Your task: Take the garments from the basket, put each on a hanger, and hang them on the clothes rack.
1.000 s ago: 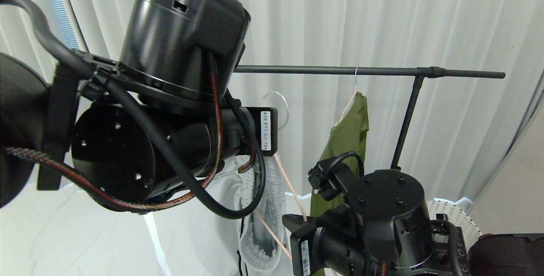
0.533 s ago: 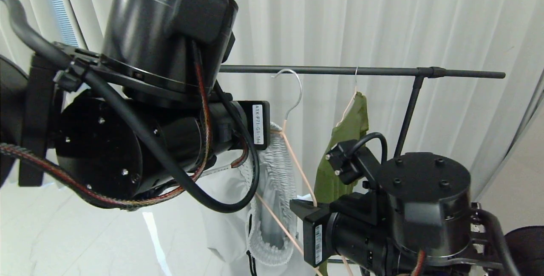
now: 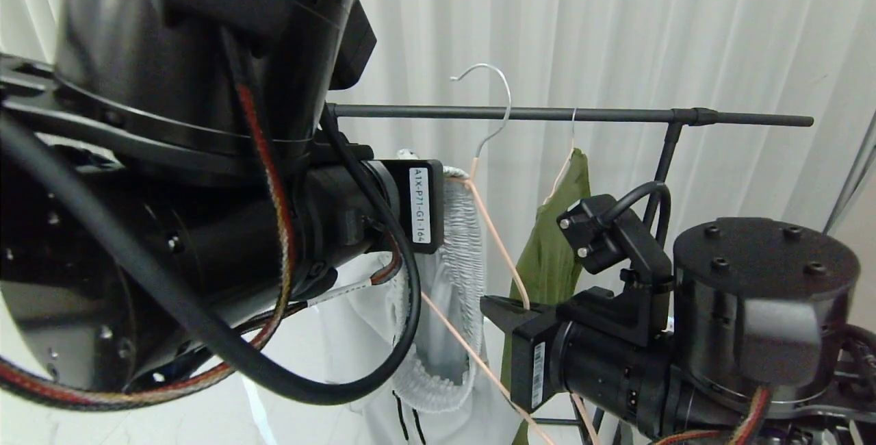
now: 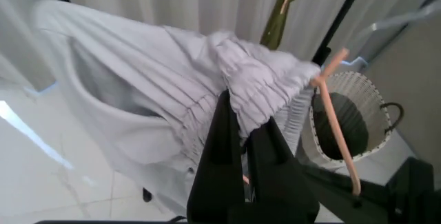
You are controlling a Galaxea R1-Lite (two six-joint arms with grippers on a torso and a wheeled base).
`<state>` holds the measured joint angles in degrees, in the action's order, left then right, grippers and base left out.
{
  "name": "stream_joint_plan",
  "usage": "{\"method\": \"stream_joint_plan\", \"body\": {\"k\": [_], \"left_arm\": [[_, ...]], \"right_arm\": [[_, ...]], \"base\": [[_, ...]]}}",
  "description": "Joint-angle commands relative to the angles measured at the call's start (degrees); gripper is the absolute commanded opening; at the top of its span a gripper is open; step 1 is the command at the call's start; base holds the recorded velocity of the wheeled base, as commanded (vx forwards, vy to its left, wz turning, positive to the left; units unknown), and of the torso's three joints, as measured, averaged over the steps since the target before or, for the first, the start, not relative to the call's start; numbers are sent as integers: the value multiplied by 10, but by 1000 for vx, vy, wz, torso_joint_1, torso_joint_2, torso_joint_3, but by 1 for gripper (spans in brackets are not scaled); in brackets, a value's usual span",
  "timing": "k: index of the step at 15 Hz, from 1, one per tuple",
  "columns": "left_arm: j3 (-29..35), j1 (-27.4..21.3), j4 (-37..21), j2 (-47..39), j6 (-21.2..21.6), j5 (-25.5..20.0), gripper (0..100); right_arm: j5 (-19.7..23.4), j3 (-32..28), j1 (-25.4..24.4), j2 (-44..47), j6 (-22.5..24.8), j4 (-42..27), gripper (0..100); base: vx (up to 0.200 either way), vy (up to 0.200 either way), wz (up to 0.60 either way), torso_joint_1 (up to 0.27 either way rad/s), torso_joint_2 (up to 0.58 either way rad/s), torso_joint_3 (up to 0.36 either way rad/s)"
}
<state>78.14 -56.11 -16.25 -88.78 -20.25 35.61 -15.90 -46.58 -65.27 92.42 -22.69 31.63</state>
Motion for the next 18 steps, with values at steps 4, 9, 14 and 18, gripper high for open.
{"method": "stream_joint_plan", "body": {"k": [4, 9, 14, 18], "left_arm": [[-4, -15, 0, 15, 0, -1, 100], [-43, -42, 0, 59, 1, -1, 100], [-142, -49, 3, 164, 57, -4, 100], [-194, -14, 3, 250, 166, -101, 100]], "right_arm": [[-3, 3, -1, -7, 28, 28, 0], [-8, 3, 1, -12, 41, 45, 0], [-8, 71, 34, -55, 92, 71, 0], [10, 192, 45, -114, 142, 146, 0]], "base": [[0, 0, 0, 0, 0, 0], [0, 0, 0, 0, 0, 0], [0, 0, 0, 0, 0, 0], [0, 0, 0, 0, 0, 0]]}}
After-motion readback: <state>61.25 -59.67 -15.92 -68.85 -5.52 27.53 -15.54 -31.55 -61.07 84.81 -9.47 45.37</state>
